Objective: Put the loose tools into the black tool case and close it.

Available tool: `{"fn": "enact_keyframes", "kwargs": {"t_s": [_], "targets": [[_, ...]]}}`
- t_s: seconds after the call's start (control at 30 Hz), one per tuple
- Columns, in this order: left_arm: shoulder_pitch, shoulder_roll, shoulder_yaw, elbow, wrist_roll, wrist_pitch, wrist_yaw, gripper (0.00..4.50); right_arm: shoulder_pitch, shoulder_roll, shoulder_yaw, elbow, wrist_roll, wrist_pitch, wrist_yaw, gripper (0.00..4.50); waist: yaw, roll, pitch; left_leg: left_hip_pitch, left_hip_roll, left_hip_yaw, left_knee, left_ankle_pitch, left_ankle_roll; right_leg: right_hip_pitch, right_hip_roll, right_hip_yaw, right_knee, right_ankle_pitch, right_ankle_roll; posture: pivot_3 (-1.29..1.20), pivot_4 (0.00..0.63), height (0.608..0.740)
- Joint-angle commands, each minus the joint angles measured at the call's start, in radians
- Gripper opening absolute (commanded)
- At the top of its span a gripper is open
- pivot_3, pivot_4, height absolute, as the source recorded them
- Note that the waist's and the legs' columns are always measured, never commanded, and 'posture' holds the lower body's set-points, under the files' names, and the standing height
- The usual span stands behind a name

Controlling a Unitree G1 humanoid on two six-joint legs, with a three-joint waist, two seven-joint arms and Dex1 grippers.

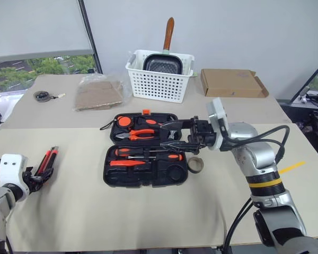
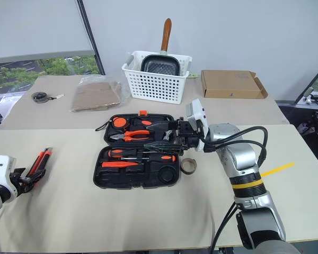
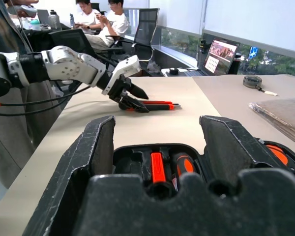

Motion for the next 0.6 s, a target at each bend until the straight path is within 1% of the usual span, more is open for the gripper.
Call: {"fn": "enact_keyframes", "kwargs": {"t_s": [0.03, 0.07, 0.1, 0.2, 0.3, 0.33, 0.43, 0.47, 0.6], "targets": [[-0.055, -0.001, 0.043, 0.017, -0.04, -0.023, -0.003, 2.05, 0.003, -0.015, -0.028, -0.058, 0.0, -0.01, -0.018, 3.2, 0.0, 0.0, 0.0, 0.0, 0.0, 0.0, 0.0, 0.0, 0.0, 0.0, 0.0, 0.0, 0.0, 0.0, 0.0, 0.0, 0.15, 0.7], [-0.079, -0.003, 0.063, 0.008, -0.068, -0.016, -0.006, 1.78, 0.01, -0.018, -0.03, -0.064, 0.001, -0.01, -0.022, 3.2, 0.0, 0.0, 0.0, 0.0, 0.001, -0.001, 0.0, 0.001, -0.001, 0.0, -0.001, 0.0, 0.0, 0.0, 0.0, 0.0, 0.15, 0.7], [-0.096, -0.002, 0.075, 0.0, -0.085, -0.016, -0.011, 1.71, 0.015, -0.02, -0.032, -0.069, 0.002, -0.009, -0.027, 3.2, 0.001, -0.002, 0.0, -0.001, 0.001, -0.001, 0.0, 0.001, -0.002, -0.001, -0.001, 0.0, 0.0, 0.0, 0.0, 0.0, 0.15, 0.7], [-0.151, 0.003, 0.073, -0.048, -0.138, -0.025, -0.051, 1.71, 0.031, -0.03, -0.037, -0.082, 0.005, -0.007, -0.037, 3.2, 0.003, -0.004, 0.0, -0.004, 0.002, -0.003, 0.0, 0.002, -0.004, -0.002, 0.0, -0.002, 0.0, 0.001, -0.001, 0.0, 0.15, 0.7], [-0.201, 0.003, 0.025, -0.119, -0.172, -0.037, -0.11, 1.71, 0.041, -0.038, -0.041, -0.087, 0.005, -0.009, -0.044, 3.2, 0.002, -0.004, 0.0, -0.004, 0.001, -0.002, 0.0, 0.003, -0.005, -0.002, 0.0, -0.002, 0.0, 0.001, -0.002, 0.0, 0.15, 0.7], [-0.221, 0.005, -0.013, -0.157, -0.185, -0.039, -0.149, 1.71, 0.042, -0.04, -0.044, -0.088, 0.005, -0.01, -0.047, 3.2, 0.002, -0.004, 0.0, -0.004, 0.0, -0.001, 0.0, 0.005, -0.009, -0.002, 0.0, -0.001, -0.001, 0.002, -0.003, 0.0, 0.15, 0.7], [-0.279, 0.047, -0.194, -0.296, -0.222, -0.025, -0.353, 1.71, 0.045, -0.058, -0.059, -0.084, 0.005, -0.011, -0.053, 3.2, 0.003, -0.005, 0.0, -0.005, -0.002, 0.001, 0.0, 0.004, -0.007, -0.001, 0.0, -0.001, -0.002, 0.002, -0.003, 0.0, 0.15, 0.7], [-0.287, 0.061, -0.231, -0.317, -0.227, -0.017, -0.396, 1.71, 0.046, -0.063, -0.061, -0.083, 0.004, -0.012, -0.054, 3.2, 0.003, -0.005, 0.0, -0.005, -0.002, 0.001, 0.001, 0.004, -0.006, 0.0, 0.0, -0.001, -0.003, 0.002, -0.003, 0.0, 0.15, 0.7], [-0.35, 0.117, -0.456, -0.259, -0.061, -0.242, -0.601, 1.71, 0.072, -0.084, -0.069, -0.089, -0.009, -0.028, -0.064, 3.2, -0.005, -0.004, 0.0, -0.004, -0.002, 0.004, 0.0, 0.006, 0.0, -0.001, 0.002, 0.0, -0.004, 0.002, -0.002, 0.0, 0.15, 0.7]]}}
